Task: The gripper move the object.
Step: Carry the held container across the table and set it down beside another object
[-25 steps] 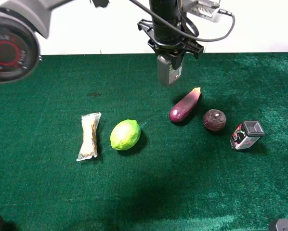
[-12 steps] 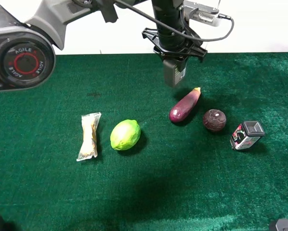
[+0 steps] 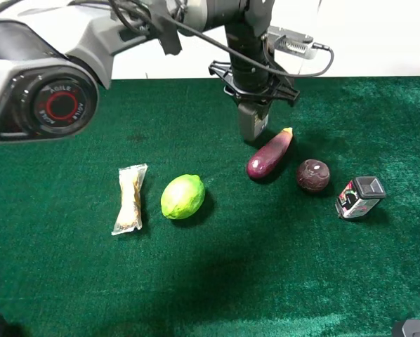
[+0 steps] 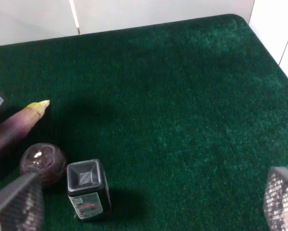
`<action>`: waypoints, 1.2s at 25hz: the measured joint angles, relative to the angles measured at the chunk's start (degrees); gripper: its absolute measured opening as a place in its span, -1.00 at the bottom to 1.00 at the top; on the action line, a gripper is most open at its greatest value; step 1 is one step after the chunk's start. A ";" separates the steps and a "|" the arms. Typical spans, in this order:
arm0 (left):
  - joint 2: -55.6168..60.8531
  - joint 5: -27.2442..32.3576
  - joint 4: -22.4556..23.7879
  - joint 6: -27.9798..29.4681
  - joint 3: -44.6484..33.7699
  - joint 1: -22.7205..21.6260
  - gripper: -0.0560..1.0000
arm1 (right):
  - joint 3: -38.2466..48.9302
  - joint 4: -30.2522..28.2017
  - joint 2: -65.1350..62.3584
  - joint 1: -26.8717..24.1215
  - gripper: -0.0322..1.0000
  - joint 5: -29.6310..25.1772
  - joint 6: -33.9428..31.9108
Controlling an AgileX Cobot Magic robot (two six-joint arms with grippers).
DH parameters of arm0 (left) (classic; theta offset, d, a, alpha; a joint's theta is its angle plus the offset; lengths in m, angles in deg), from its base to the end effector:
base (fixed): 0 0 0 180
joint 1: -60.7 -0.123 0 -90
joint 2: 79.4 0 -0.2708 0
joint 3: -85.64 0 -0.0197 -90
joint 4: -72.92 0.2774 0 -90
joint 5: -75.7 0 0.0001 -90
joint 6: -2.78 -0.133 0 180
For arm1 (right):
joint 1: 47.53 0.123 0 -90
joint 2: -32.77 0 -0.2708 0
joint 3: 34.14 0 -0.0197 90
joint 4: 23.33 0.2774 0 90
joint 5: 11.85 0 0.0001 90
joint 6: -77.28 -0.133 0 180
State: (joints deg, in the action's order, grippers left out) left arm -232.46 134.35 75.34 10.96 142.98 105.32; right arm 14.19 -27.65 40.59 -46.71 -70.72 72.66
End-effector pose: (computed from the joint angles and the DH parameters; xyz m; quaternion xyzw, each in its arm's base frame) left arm 0.4140 -0.4018 0.1178 0.3112 0.9239 -0.0807 0.2075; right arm 0.0715 -0.0076 0.2747 0.0288 0.8424 -0.0122 0.5380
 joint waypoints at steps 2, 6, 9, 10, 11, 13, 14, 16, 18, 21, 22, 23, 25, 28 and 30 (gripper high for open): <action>-0.34 -0.66 -0.50 0.00 0.00 0.00 -0.08 | 0.00 0.00 0.00 0.00 0.41 0.00 0.00; -0.34 -1.31 -0.89 0.00 0.00 0.00 -0.08 | 0.00 0.00 0.00 0.00 0.41 0.00 0.00; -0.34 -1.65 -0.89 0.00 0.00 0.00 -0.08 | 0.00 0.00 0.00 0.00 0.41 0.00 0.00; -0.34 -1.67 -0.89 0.00 0.00 0.00 -0.08 | 0.00 0.00 0.00 0.00 0.41 0.00 0.00; -0.34 -1.79 -0.94 0.00 0.00 0.00 -0.08 | 0.00 0.00 0.00 0.00 0.41 0.00 0.00; -0.34 -2.01 -0.98 0.00 0.00 0.00 -0.08 | 0.00 0.00 0.00 0.00 0.41 0.00 0.00; -0.34 -2.01 -0.98 0.00 0.00 0.00 -0.08 | 0.00 0.00 0.00 0.00 0.41 0.00 0.00; -0.34 -2.01 -1.01 0.00 0.00 0.00 -0.03 | 0.00 0.00 0.00 0.00 0.41 0.00 0.00; -0.34 -2.54 -1.01 0.00 0.00 0.00 0.20 | 0.00 0.00 0.00 0.00 0.41 0.00 0.00; -0.34 -2.85 -0.83 0.00 0.00 0.00 0.64 | 0.00 0.00 0.00 0.00 0.41 0.00 0.00; -0.34 -2.96 -0.72 0.00 0.00 0.00 0.74 | 0.00 0.00 0.00 0.00 0.41 0.00 0.00; -0.34 -3.14 -0.57 0.00 0.00 0.00 0.80 | 0.00 0.00 0.00 0.00 0.41 0.00 0.00; -0.34 -3.43 -0.57 0.00 0.00 0.00 0.86 | 0.00 0.00 0.00 0.00 0.41 0.00 0.00; -0.34 -3.55 -0.46 0.02 0.00 0.00 0.90 | 0.00 0.00 0.00 0.00 0.41 0.00 0.00; -0.34 -3.67 -0.46 0.02 0.00 0.00 0.90 | 0.00 0.00 0.00 0.00 0.41 0.00 0.00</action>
State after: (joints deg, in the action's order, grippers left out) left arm -232.80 130.68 74.88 10.98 142.98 105.32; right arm 14.19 -27.65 40.59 -46.71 -70.72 72.66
